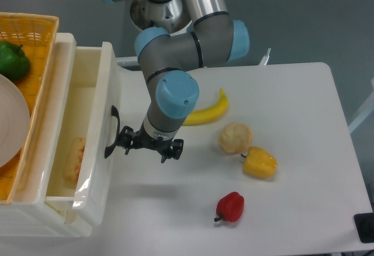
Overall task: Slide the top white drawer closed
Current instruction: 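Push the drawer front with the gripper, sliding the drawer into the unit, then keep pushing the drawer front until it sits flush with the unit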
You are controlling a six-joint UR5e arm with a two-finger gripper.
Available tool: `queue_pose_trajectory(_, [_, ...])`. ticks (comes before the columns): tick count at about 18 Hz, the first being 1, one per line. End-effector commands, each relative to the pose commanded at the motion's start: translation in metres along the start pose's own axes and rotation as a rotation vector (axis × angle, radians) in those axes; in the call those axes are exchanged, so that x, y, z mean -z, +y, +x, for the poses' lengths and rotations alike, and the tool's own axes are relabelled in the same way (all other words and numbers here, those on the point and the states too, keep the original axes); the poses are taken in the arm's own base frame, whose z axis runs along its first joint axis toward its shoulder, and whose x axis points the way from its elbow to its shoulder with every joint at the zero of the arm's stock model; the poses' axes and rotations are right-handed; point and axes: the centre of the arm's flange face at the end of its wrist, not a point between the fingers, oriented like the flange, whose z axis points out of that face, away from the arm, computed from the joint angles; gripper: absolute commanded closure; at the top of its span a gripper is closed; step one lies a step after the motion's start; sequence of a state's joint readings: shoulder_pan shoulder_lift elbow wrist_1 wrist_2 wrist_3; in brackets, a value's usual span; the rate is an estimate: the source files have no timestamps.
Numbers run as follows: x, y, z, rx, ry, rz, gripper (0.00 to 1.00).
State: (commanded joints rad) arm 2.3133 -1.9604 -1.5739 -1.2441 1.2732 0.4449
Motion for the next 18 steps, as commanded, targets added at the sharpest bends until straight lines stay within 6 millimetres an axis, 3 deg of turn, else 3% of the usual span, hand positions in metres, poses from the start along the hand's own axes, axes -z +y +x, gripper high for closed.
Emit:
queue_pose_trajectory(9, [-0.003, -0.005, 0.020, -0.026, 0.001, -0.003, 0.00])
queue_pose_trajectory(18, [0.000, -0.008, 0.025, -0.037, -0.004, 0.003, 0.00])
